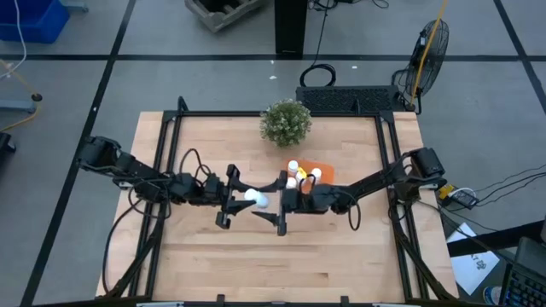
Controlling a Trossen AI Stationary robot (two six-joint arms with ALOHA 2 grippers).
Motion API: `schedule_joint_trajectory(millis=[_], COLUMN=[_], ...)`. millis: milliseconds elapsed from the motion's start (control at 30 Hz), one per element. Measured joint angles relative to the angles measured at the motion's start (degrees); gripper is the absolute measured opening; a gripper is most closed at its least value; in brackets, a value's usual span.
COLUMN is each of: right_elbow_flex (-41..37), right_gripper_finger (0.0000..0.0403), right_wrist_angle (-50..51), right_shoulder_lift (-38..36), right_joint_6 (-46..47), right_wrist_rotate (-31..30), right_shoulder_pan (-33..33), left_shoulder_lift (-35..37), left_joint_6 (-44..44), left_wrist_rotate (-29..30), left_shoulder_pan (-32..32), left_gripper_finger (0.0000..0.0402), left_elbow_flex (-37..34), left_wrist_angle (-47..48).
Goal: Pick and place pill bottles into a basket
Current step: Put the white pill bottle into the orange bin
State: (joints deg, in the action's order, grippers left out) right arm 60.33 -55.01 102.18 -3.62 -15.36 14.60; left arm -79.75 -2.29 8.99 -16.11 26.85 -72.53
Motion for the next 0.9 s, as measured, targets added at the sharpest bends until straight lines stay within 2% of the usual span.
schedule_joint_trajectory(millis=[67, 167, 433, 600, 733, 900], right_elbow_flex=[0.0, 0.0, -4.0, -10.7, -18.0, -26.2], right_gripper_finger=[0.0325, 0.0352, 0.0351, 0.0342, 0.0338, 0.0338], right_wrist_angle=[2.6, 7.8, 20.4, 19.1, 13.6, 7.2], right_shoulder_lift=[-1.1, -3.0, -13.5, -21.3, -26.6, -30.2], right_joint_6=[-2.0, -5.6, -10.0, -11.2, -11.1, -10.5], right_wrist_rotate=[-2.8, -7.8, -22.1, -31.3, -37.2, -37.4], right_shoulder_pan=[0.7, 1.9, 8.4, 13.3, 15.3, 15.5], left_shoulder_lift=[0.0, -0.1, 0.0, -0.3, -2.4, -9.1], left_joint_6=[-0.3, -0.6, -1.9, -1.9, -1.3, 0.9], left_wrist_rotate=[0.0, -0.1, -0.2, -2.6, -3.6, -8.2], left_shoulder_pan=[0.4, 1.1, 3.2, 5.8, 8.5, 12.5], left_gripper_finger=[0.0165, 0.0165, 0.0165, 0.0168, 0.0169, 0.0170], left_elbow_flex=[0.0, 0.0, 0.0, 1.4, 5.0, 12.4], left_wrist_angle=[1.4, 4.0, 6.9, 9.4, 14.4, 17.6])
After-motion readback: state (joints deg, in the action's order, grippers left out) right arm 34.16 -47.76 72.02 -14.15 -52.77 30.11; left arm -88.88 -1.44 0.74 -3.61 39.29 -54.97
